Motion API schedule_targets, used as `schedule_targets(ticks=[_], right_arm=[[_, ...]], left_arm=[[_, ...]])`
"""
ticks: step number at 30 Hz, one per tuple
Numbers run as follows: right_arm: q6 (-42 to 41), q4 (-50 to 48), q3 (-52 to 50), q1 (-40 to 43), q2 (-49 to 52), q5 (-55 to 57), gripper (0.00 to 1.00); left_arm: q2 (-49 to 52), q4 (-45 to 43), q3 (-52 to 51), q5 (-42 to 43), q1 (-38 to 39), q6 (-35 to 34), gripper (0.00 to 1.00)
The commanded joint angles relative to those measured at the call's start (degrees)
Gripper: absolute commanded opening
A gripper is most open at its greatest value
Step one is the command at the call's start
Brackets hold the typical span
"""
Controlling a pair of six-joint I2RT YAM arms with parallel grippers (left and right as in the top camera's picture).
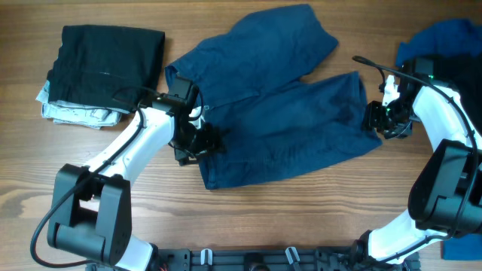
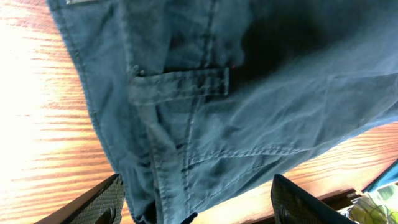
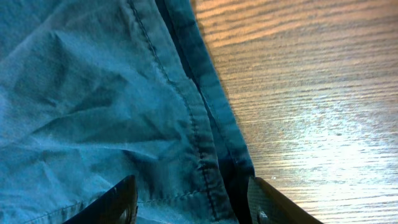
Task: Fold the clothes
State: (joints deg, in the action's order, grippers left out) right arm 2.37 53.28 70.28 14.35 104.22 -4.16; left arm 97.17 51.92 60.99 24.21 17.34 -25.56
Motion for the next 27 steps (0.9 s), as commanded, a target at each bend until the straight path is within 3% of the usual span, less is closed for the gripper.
schedule_targets(ticks=[1, 10, 23, 25, 27], right_arm=[[0.07, -0.83, -1.20, 0.28, -1.05, -1.38, 0.56], [2.19, -4.70, -3.30, 0.28, -1.05, -2.29, 0.46], [2.64, -7.17, -4.42, 0.28, -0.28, -3.19, 0.54], [2.64, -7.72, -5.33, 0.28, -0.28, -3.17, 0.51], [2.62, -8.39, -6.05, 0.28, -0.28, -3.17, 0.41]], left_arm=[[-1.03, -1.07, -0.20, 1.49, 0.24, 1.36, 0.76], [-0.90, -2.91, -0.81, -0.35, 0.57, 1.31, 0.77], [-0.83, -4.46, -2.95, -0.46, 0.57, 1.11, 0.77], [-0.83, -4.59, -3.37, -0.46, 0.57, 1.11, 0.77], [-0.83, -4.81, -4.00, -0.44, 0.57, 1.11, 0.76]])
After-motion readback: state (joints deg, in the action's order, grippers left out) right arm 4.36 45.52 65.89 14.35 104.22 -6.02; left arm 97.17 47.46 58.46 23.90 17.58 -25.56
